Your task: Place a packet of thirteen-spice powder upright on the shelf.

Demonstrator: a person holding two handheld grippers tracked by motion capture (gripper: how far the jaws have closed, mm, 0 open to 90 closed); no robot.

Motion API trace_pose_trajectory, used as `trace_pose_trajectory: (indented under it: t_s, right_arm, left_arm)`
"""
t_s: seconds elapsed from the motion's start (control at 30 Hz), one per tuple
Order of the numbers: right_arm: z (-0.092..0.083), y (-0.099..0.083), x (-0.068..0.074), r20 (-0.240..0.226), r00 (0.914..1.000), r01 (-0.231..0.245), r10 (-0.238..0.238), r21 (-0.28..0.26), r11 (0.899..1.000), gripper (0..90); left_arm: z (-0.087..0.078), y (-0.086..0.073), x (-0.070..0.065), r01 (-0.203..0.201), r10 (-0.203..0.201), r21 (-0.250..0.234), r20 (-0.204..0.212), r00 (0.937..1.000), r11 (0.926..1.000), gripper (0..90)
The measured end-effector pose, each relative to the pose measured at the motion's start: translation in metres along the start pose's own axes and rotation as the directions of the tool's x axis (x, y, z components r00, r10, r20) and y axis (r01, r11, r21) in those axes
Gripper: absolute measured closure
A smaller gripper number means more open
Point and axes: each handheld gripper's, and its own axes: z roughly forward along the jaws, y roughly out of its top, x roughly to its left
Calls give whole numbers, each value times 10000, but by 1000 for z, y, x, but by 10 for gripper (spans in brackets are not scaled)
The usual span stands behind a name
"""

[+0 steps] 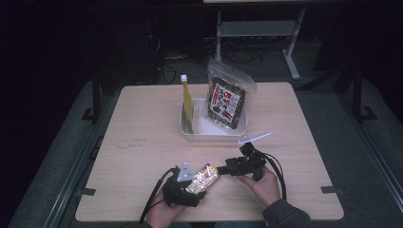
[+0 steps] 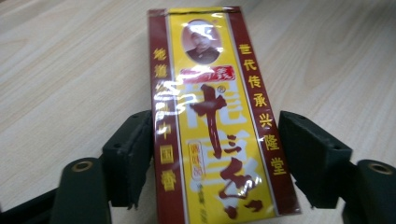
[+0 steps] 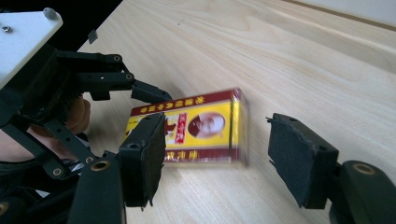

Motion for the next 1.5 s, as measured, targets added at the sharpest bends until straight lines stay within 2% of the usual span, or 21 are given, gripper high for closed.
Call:
trace_pose_trajectory:
  t_s: [0.13,0.37,0.57,0.83,1.03,1.23,1.3,1.43,1.5]
  right_arm:
    - [2,0,0,-30,10000,42,-42,110,9999,362]
    - [6,-1,-2,-241,9997,72,-64,340,9994,395]
    - [6,0,-3,-268,9996,-7,14,278,9996,406]
    - [11,0,-9,-939,9937,-576,610,385,9976,404]
    - [15,1,-13,-1288,9878,-815,876,520,9953,416]
    - [18,2,-18,-1951,9695,-1390,1484,613,9884,445]
    - [19,3,-20,-2276,9588,-1580,1698,690,9850,472]
    - [15,6,-23,-2850,9364,-1922,2048,720,9787,541]
    - [12,8,-24,-3138,9209,-2209,2312,687,9729,564]
  left_arm:
    - [-1,2,-1,-231,231,185,-6,9997,9996,317]
    - [-3,2,-1,-354,354,114,22,9994,9993,325]
    - [-8,3,-1,-328,325,-265,-118,9994,9991,326]
    - [-16,5,-4,-510,499,-801,-157,9986,9955,326]
    - [-20,6,-7,-709,685,-1172,-248,9973,9906,326]
    - [-24,6,-10,-903,865,-1494,-319,9957,9846,326]
    - [-25,7,-10,-880,849,-1614,-257,9961,9830,326]
    - [-30,7,-9,-931,886,-2018,-316,9956,9750,326]
    - [-32,7,-9,-980,928,-2195,-339,9951,9707,325]
